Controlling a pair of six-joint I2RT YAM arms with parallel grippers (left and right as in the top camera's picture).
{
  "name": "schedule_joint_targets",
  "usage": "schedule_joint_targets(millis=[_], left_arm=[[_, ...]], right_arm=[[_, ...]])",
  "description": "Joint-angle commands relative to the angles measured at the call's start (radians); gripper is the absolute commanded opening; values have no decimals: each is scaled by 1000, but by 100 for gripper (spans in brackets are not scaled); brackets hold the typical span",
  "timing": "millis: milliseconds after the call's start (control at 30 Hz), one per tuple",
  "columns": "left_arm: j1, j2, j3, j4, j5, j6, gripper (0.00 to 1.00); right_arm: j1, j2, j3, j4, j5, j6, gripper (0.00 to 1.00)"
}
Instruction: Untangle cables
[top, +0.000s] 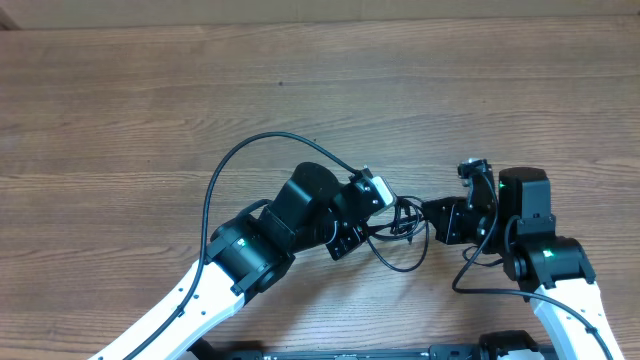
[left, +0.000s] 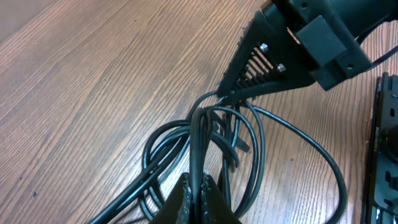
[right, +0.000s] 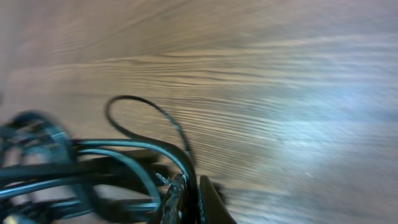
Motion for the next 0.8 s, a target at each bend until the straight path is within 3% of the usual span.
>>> schedule_joint_targets(millis=[0,500,767], left_arm=[[5,-22,19,3,-10,-23,4],[5,-22,19,-7,-29,-23,4],[5,-22,19,-11,-47,-23,4]], right_arm=[[-3,0,33,-26,226,116,4],[-13,0,33,-129,505,425,4],[-155,0,33,-196,510,531,4]])
